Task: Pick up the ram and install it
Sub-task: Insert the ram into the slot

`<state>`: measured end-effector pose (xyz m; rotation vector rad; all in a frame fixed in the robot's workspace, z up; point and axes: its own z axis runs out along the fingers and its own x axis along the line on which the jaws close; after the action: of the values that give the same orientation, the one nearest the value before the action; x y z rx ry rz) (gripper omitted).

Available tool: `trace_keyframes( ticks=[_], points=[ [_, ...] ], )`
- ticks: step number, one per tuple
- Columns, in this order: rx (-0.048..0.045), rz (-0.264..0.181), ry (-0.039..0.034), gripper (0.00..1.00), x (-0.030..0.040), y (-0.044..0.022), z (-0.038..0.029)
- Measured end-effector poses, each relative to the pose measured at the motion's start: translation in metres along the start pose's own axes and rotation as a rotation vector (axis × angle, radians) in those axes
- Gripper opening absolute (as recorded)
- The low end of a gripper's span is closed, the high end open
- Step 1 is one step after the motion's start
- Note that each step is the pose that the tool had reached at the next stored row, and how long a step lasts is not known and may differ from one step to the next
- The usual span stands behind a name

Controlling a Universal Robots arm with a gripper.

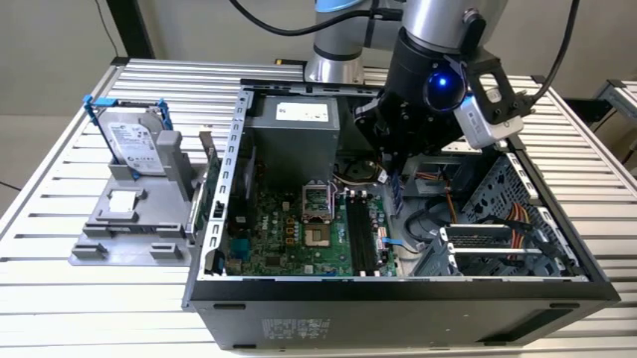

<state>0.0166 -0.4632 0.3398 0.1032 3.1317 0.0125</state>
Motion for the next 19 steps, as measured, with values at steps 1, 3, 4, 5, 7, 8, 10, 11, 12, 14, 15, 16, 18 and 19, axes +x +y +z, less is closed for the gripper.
trace_keyframes(
  ticks=[1,3,4,5,7,8,10,11,12,14,15,16,18,19],
  points=[
    [0.0,0.0,0.0,0.0,0.0,0.0,0.0002],
    [0.0001,0.0,0.0,0.0,0.0,0.0,0.0007],
    [0.0001,0.0,0.0,0.0,0.0,0.0,0.0009],
    [0.0002,0.0,0.0,0.0,0.0,0.0,0.0011],
    [0.0003,0.0,0.0,0.0,0.0,0.0,0.0015],
    [0.0003,0.0,0.0,0.0,0.0,0.0,0.0017],
    [0.0004,0.0,-0.0001,0.0,0.0,0.0001,0.0022],
    [0.0005,0.0,-0.0001,0.0,0.0,0.0001,0.0025],
    [0.0007,0.0,-0.0001,0.0,0.0,0.0001,0.0027],
    [0.0008,0.0,-0.0001,0.0,0.0,0.0002,0.0032],
    [0.0008,0.0,-0.0001,0.0,0.0,0.0002,0.0036],
    [0.0007,0.0,-0.0001,0.0,0.0,0.0003,0.0039],
    [0.0008,0.0,-0.0001,0.0,0.0,0.0004,0.0045],
    [0.0008,0.0,-0.0001,0.0,0.0001,0.0004,0.0049]
  ],
)
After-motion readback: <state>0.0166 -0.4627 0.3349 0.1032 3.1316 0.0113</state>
